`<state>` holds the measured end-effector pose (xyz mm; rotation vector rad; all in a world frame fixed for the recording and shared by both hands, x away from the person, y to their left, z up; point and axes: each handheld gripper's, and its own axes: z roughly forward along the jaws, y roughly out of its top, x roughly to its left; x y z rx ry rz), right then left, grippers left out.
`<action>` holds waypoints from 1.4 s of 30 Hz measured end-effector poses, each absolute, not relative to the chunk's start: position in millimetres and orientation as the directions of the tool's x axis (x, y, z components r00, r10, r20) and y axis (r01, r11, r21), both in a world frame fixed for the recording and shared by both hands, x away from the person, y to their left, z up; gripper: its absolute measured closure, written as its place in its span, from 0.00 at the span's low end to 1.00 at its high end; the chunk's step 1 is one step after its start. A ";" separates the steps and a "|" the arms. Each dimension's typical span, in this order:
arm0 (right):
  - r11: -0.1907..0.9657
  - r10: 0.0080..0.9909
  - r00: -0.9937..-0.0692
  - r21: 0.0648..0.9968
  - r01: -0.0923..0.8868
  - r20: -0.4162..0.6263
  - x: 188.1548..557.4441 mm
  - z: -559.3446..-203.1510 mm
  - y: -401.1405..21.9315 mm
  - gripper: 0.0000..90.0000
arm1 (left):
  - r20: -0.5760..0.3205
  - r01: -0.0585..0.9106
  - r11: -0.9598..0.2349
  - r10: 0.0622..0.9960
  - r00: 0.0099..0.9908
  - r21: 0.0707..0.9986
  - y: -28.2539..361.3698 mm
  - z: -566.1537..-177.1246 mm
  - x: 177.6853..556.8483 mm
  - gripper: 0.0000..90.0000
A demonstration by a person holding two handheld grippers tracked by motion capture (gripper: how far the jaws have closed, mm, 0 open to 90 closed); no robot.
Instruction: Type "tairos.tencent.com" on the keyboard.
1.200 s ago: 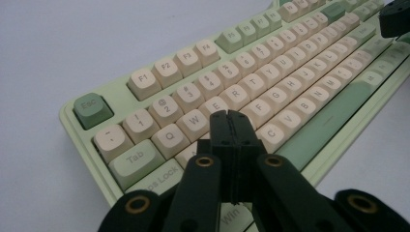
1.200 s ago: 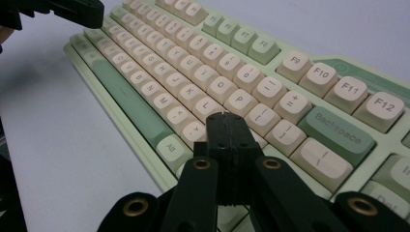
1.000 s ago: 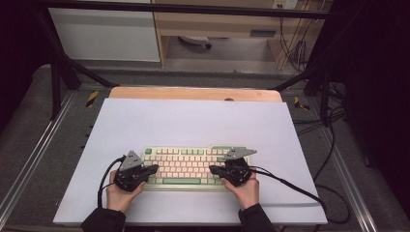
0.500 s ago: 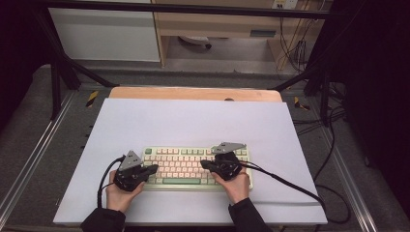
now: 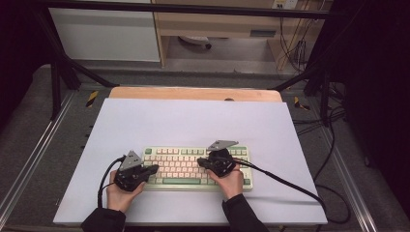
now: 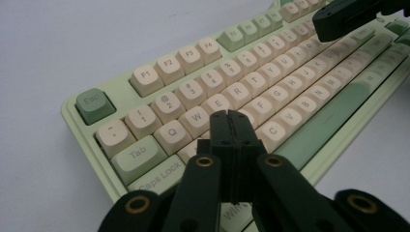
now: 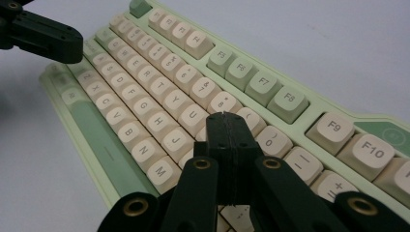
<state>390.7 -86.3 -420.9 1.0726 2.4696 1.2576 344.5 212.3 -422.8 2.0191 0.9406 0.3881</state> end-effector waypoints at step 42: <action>0.381 0.664 -0.733 0.776 0.503 0.149 371.8 -407.1 -120.2 1.00 | -0.071 0.479 -0.352 0.743 0.665 0.804 210.8 -423.2 345.2 1.00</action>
